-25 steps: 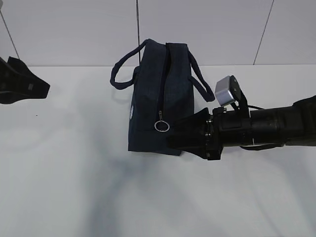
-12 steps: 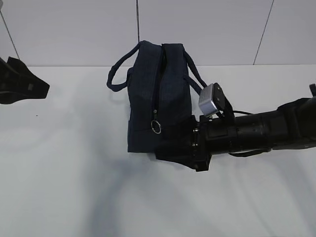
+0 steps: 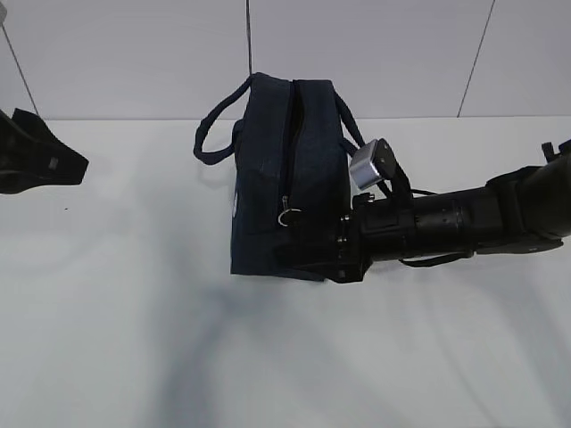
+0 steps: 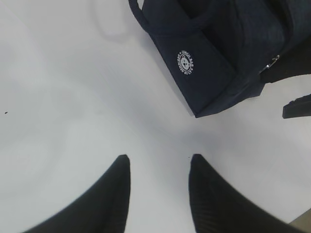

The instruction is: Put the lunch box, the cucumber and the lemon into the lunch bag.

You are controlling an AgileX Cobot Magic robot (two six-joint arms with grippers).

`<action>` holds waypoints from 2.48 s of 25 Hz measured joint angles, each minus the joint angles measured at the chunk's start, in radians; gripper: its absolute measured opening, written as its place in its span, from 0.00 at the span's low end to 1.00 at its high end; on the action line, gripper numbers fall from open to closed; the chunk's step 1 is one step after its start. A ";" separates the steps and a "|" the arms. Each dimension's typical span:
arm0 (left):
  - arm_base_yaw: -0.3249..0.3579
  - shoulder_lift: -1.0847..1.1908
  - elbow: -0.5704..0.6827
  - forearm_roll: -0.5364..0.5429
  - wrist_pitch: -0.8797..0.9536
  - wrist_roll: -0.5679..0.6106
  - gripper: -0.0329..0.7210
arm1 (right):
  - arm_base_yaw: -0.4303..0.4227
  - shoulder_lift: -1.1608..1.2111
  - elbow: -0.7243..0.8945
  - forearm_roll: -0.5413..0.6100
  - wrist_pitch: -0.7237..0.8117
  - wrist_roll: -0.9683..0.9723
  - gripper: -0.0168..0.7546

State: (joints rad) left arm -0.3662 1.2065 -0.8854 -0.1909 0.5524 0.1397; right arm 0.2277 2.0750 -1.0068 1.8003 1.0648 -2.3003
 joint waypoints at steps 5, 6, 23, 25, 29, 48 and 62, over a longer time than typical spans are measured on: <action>0.000 0.000 0.000 0.000 0.000 0.000 0.43 | 0.000 0.000 0.000 -0.029 0.000 0.064 0.65; 0.000 0.000 0.000 0.000 0.000 0.000 0.43 | 0.000 0.000 0.000 -0.054 0.000 0.078 0.65; 0.000 0.000 0.000 0.000 0.000 0.000 0.42 | 0.000 -0.025 0.000 -0.124 -0.147 0.189 0.63; 0.000 0.000 0.000 0.000 0.000 0.000 0.42 | 0.000 -0.025 0.000 -0.092 -0.144 0.172 0.62; 0.000 0.000 0.000 0.000 0.000 0.000 0.41 | 0.000 -0.025 0.000 -0.064 -0.105 0.143 0.61; 0.000 0.000 0.000 0.000 0.001 0.000 0.41 | 0.000 -0.025 0.000 -0.006 0.000 0.100 0.60; 0.000 0.000 0.000 0.000 0.001 0.000 0.40 | 0.000 -0.025 0.000 -0.006 -0.018 0.090 0.60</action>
State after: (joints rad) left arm -0.3662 1.2065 -0.8854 -0.1909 0.5530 0.1397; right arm 0.2277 2.0501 -1.0068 1.7946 1.0468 -2.2103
